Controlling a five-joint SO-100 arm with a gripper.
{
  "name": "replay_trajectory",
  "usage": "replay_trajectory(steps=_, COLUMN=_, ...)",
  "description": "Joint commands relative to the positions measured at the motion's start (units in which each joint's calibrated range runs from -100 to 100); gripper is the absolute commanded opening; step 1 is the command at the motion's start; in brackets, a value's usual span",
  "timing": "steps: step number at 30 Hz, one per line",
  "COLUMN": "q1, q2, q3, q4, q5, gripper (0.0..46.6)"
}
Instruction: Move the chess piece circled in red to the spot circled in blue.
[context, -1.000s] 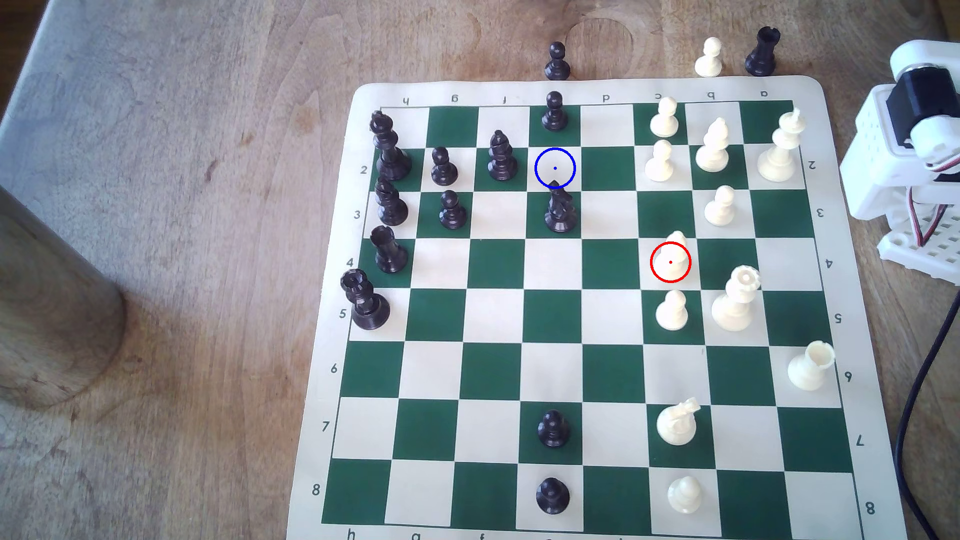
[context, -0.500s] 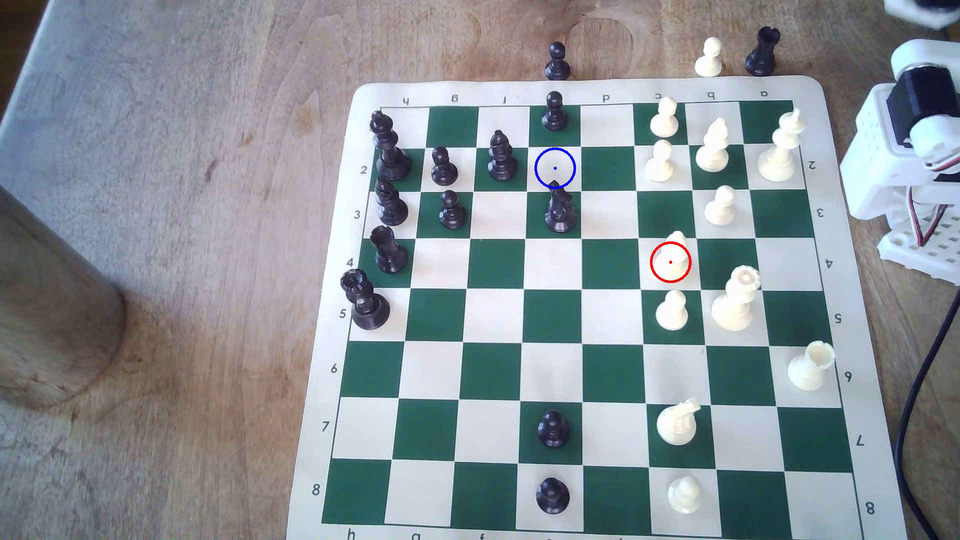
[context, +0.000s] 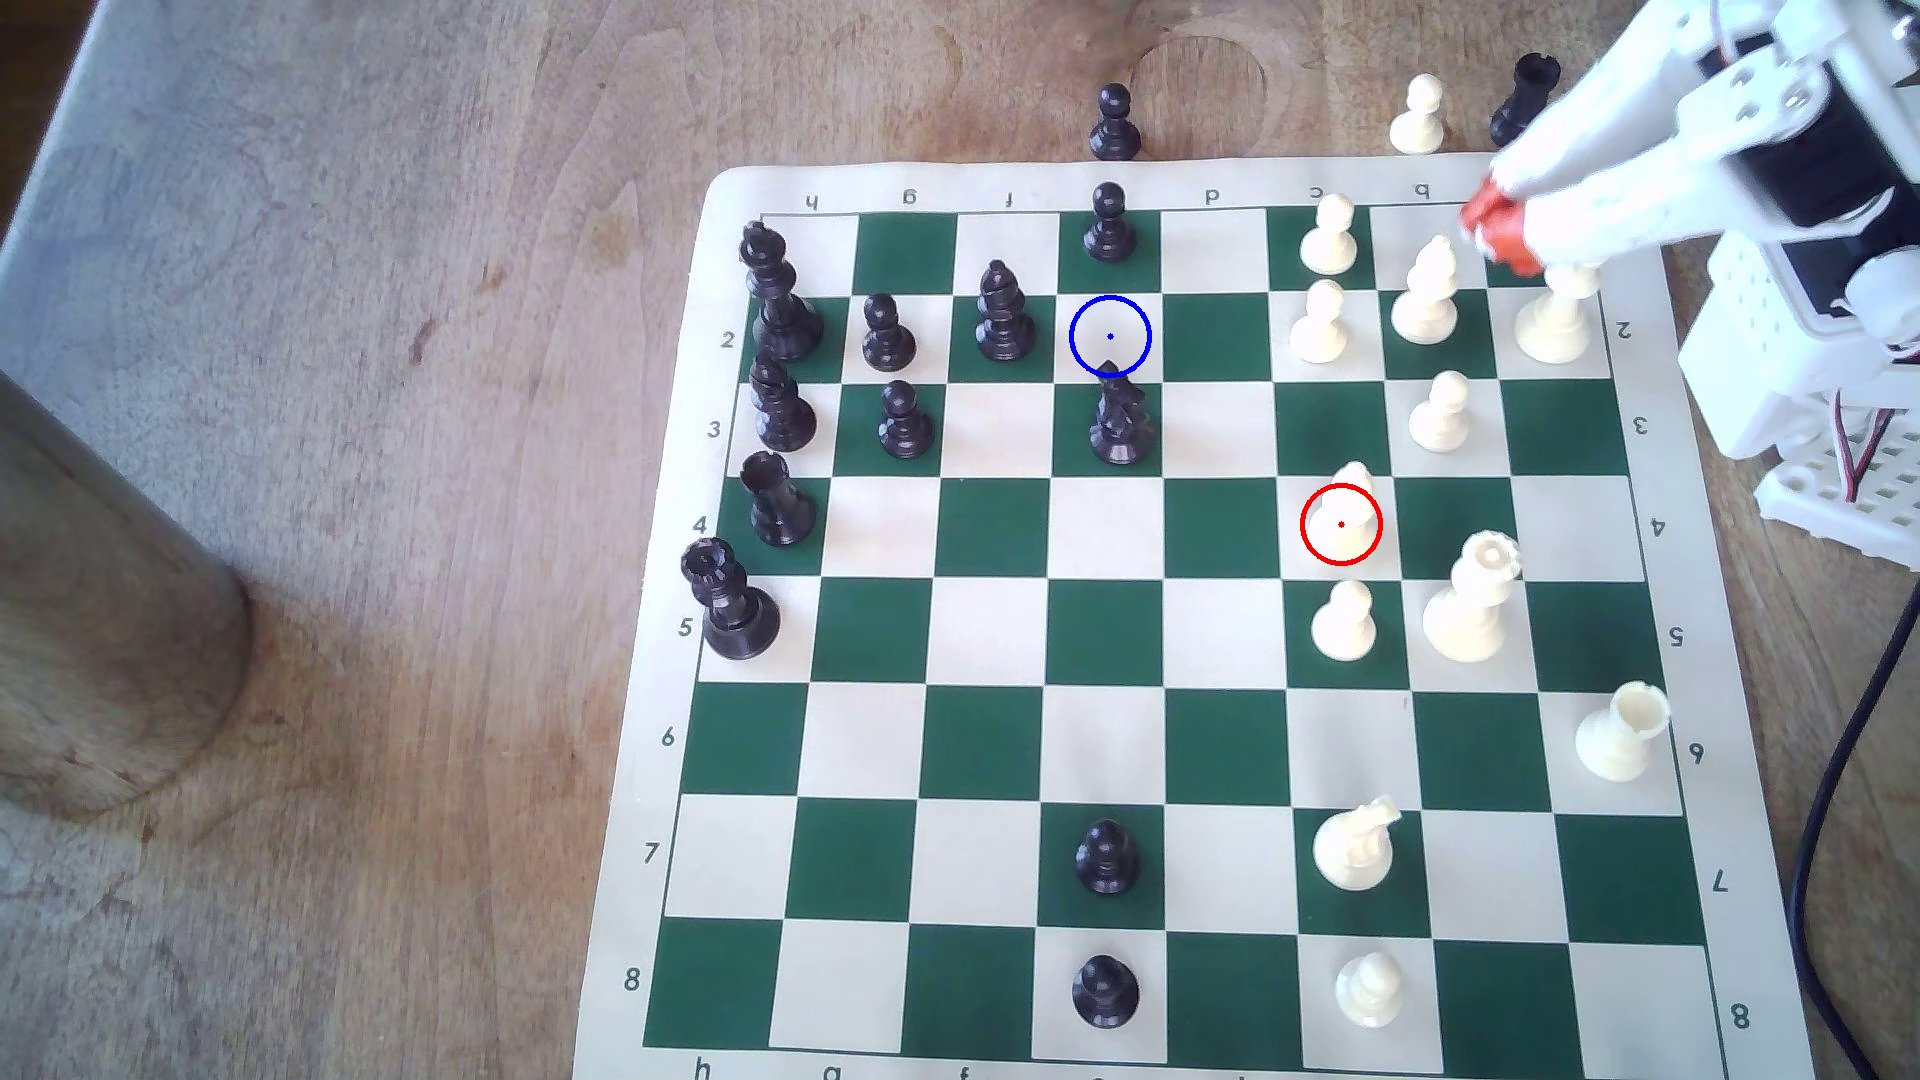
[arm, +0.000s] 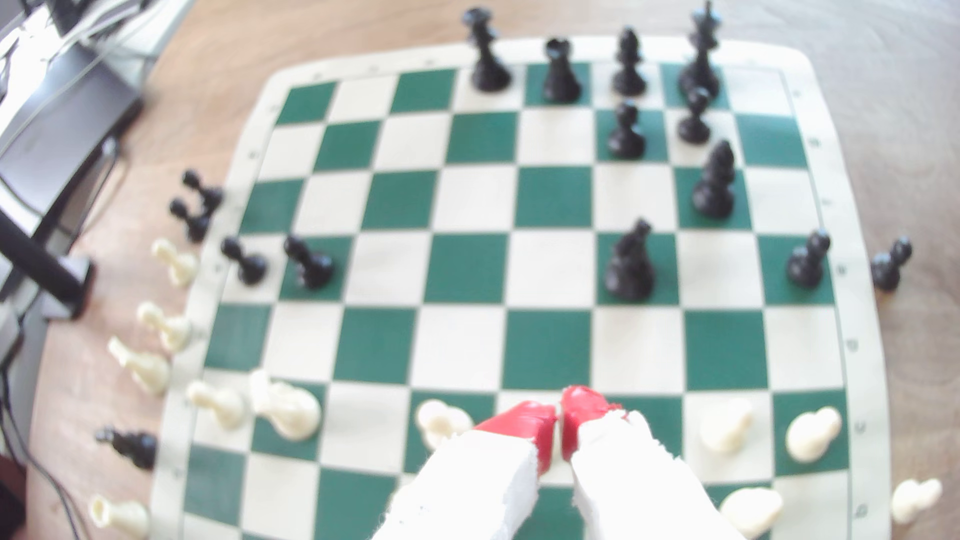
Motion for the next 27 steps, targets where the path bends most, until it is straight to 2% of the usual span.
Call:
replay_trajectory(steps=1, q1=-1.44, q2=5.93, q3=-0.22, q4=-1.73, q5=-2.30, gripper=0.5)
replay_trajectory(steps=4, q1=-2.54, q2=11.11, q3=-0.31, q4=-3.21, q5=-4.20, gripper=1.0)
replay_trajectory(steps=7, q1=-2.77, q2=16.63, q3=-0.22, q4=-5.50, q5=-6.11, gripper=5.6)
replay_trajectory(steps=10, q1=-2.62, q2=20.53, q3=-0.22, q4=-7.71, q5=-7.33, gripper=7.0)
replay_trajectory(steps=14, q1=-2.62, q2=25.97, q3=-1.04, q4=-10.74, q5=-10.89, gripper=11.7)
replay_trajectory(steps=16, q1=-2.77, q2=26.73, q3=-1.04, q4=-11.72, q5=-12.26, gripper=11.7)
replay_trajectory(steps=22, q1=-1.52, q2=32.42, q3=-1.13, q4=-14.34, q5=-13.48, gripper=11.6)
replay_trajectory(steps=25, q1=-1.44, q2=34.80, q3=-0.86, q4=-15.41, q5=-13.43, gripper=16.7)
replay_trajectory(steps=27, q1=-0.97, q2=35.64, q3=-0.68, q4=-16.23, q5=-13.19, gripper=18.0)
